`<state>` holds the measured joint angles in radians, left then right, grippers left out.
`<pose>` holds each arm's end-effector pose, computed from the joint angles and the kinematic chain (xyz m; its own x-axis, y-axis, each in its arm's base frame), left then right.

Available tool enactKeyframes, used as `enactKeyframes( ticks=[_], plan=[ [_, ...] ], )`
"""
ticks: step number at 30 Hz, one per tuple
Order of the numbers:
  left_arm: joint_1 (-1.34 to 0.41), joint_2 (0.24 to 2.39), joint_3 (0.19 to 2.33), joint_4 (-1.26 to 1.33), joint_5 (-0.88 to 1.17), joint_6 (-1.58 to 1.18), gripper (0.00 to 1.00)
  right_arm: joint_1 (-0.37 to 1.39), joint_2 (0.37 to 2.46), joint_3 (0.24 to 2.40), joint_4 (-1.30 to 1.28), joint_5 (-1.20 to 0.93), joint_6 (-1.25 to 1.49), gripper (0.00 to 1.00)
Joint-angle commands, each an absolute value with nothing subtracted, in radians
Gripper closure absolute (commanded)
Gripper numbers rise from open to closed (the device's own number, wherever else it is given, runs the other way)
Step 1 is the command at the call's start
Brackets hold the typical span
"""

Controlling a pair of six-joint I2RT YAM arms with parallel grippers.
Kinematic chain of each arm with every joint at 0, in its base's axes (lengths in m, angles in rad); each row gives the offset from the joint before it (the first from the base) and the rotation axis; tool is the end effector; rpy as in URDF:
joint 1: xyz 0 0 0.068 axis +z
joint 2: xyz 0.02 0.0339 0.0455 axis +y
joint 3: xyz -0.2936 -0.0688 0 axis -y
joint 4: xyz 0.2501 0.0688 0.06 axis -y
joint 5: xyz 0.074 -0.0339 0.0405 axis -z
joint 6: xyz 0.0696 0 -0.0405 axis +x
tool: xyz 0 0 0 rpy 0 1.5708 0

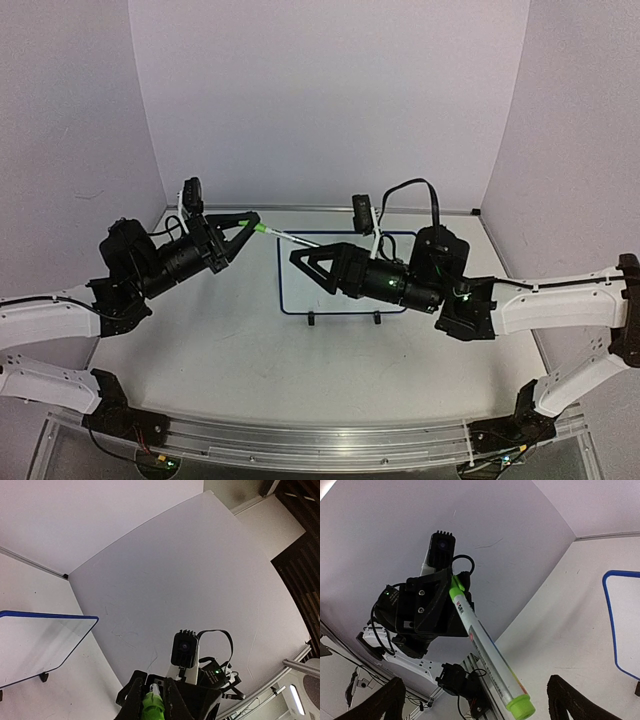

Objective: Write a sentence on the whiteboard
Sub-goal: Open the pen cap from the whiteboard marker.

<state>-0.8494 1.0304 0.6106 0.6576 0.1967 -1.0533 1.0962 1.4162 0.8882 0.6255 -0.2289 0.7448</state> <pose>0.1615 -0.2042 0.3516 -0.6720 -0.5264 -0.5208 0.5616 0.0961 -0.8218 0.1515 0.3294 0.3432 -0.6244 0.2292 -0.7467 -0.7429 0.1208 0.6584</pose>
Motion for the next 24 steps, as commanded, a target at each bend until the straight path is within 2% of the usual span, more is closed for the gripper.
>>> enactKeyframes(
  ticks=[1, 16, 24],
  plan=[
    [-0.848, 1.052, 0.622, 0.769, 0.244, -1.070, 1.00, 1.094, 1.420, 0.940, 0.738, -0.292, 0.788, 0.13],
    [-0.848, 1.108, 0.632, 0.832, 0.324, -1.117, 1.00, 1.094, 1.461, 0.980, 0.828, -0.388, 0.834, 0.28],
    [-0.848, 1.141, 0.646, 0.833, 0.368, -1.137, 1.00, 1.093, 1.468, 0.980, 0.847, -0.392, 0.841, 0.41]
  ],
)
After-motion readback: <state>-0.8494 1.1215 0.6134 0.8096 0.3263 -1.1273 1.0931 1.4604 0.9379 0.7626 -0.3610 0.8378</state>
